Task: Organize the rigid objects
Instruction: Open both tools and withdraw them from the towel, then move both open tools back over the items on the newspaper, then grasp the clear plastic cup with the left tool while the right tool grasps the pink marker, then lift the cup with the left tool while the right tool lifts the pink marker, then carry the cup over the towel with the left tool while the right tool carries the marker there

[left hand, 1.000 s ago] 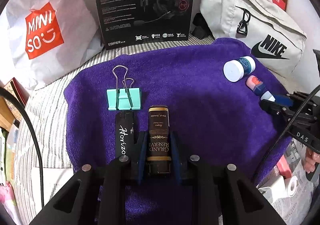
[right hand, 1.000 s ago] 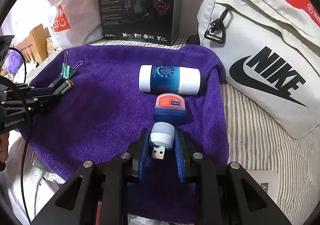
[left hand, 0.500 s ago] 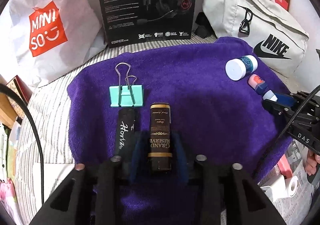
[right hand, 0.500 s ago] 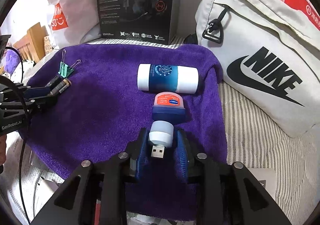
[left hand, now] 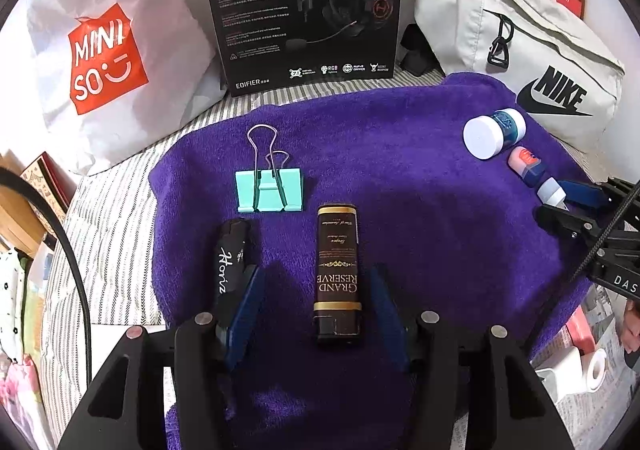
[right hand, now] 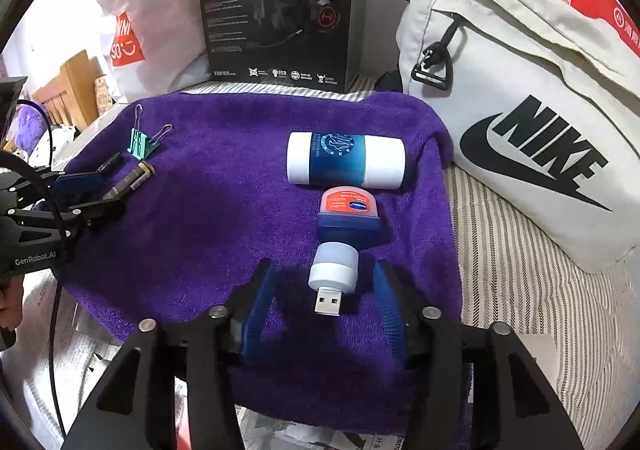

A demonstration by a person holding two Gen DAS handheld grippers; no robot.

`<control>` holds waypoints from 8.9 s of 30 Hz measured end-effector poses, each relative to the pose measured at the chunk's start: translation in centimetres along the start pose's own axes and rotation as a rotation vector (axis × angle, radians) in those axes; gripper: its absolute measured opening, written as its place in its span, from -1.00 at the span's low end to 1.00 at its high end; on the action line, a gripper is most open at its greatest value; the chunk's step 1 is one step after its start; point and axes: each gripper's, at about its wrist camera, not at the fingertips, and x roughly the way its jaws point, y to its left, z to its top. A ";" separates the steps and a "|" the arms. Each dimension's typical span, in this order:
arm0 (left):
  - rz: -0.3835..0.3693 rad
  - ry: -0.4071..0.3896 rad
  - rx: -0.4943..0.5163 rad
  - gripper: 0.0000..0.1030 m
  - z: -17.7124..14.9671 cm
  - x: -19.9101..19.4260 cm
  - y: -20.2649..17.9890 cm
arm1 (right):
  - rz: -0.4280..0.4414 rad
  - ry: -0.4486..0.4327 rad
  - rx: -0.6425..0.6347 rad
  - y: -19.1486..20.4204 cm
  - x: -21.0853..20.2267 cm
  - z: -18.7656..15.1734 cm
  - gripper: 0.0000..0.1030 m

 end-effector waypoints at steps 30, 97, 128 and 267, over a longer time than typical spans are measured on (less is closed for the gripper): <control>0.047 -0.030 0.018 0.69 -0.4 -1.6 -0.1 | 0.036 -0.101 0.030 0.2 -2.6 0.7 0.89; 0.041 0.016 -0.165 1.00 -13.1 -7.3 -0.1 | -0.050 0.076 0.109 0.8 -8.3 -12.8 0.99; -0.117 -0.015 -0.249 0.46 -8.1 -9.0 -3.5 | -0.055 0.075 0.106 0.8 -8.2 -12.8 0.99; -0.166 -0.037 -0.128 -0.46 -6.4 -10.7 1.4 | 0.177 -0.003 0.014 0.5 -9.3 -3.8 -0.67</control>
